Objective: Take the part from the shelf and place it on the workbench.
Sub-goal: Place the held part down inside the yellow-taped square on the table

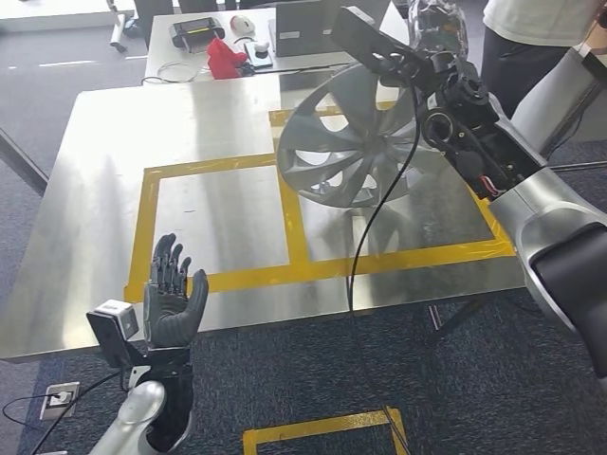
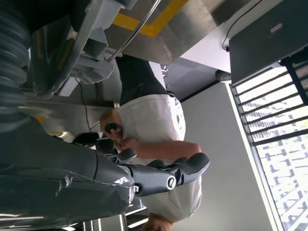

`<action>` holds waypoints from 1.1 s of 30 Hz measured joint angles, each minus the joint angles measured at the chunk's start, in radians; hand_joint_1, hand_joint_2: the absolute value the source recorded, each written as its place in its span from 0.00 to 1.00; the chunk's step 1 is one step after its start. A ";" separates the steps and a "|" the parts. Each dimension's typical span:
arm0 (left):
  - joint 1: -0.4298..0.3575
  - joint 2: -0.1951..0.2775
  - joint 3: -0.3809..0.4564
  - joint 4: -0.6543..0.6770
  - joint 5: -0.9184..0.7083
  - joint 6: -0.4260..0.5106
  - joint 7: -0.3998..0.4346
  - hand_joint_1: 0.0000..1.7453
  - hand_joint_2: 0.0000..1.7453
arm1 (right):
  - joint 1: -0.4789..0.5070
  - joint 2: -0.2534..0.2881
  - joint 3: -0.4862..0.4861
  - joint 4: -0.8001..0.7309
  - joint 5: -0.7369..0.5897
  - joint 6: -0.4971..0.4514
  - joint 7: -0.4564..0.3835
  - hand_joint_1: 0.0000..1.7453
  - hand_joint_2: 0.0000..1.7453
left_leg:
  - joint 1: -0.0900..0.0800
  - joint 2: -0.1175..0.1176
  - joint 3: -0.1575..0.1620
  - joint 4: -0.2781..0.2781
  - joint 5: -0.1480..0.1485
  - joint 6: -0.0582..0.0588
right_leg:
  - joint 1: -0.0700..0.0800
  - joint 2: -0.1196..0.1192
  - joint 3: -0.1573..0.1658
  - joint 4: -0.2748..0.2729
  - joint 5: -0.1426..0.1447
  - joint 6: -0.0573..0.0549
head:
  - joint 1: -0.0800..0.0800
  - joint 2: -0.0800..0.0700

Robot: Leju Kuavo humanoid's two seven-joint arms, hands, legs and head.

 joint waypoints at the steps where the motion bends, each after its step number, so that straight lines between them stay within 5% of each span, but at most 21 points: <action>1: 0.000 0.000 0.000 0.000 0.000 0.000 0.000 0.00 0.25 | 0.000 0.000 0.000 0.000 -0.001 0.008 -0.003 0.00 1.00 | 0.000 0.000 0.000 0.000 0.000 0.000 | 0.000 0.000 0.000 0.000 0.000 0.000 | 0.000 0.000; 2: 0.000 0.000 0.000 0.000 0.000 0.000 0.000 0.00 0.00 | -0.001 0.000 0.000 0.000 -0.006 0.024 -0.008 0.00 1.00 | 0.000 0.000 0.000 0.000 0.000 0.000 | 0.000 0.000 0.000 0.000 0.000 0.000 | 0.000 0.000; 9: 0.000 0.000 0.000 0.000 0.007 -0.013 -0.002 0.00 0.00 | -0.016 0.011 0.023 0.001 -0.061 0.220 -0.068 0.00 1.00 | 0.000 0.000 0.001 0.000 0.000 0.000 | 0.000 0.000 0.001 0.000 0.000 0.000 | 0.000 0.000; 23: 0.000 0.000 0.000 0.000 0.007 -0.020 -0.004 0.00 0.00 | -0.026 0.024 0.049 0.009 -0.068 0.262 -0.080 0.00 1.00 | 0.001 0.000 0.001 0.000 0.000 0.000 | 0.001 0.000 0.002 0.000 0.000 0.000 | 0.000 0.000; 33: -0.003 -0.006 0.000 0.002 0.005 -0.035 -0.006 0.00 0.00 | 0.001 0.078 0.083 0.069 -0.083 0.172 -0.216 0.00 1.00 | 0.001 0.000 0.004 0.000 0.000 0.000 | 0.001 0.000 0.004 0.000 0.000 0.000 | -0.001 0.000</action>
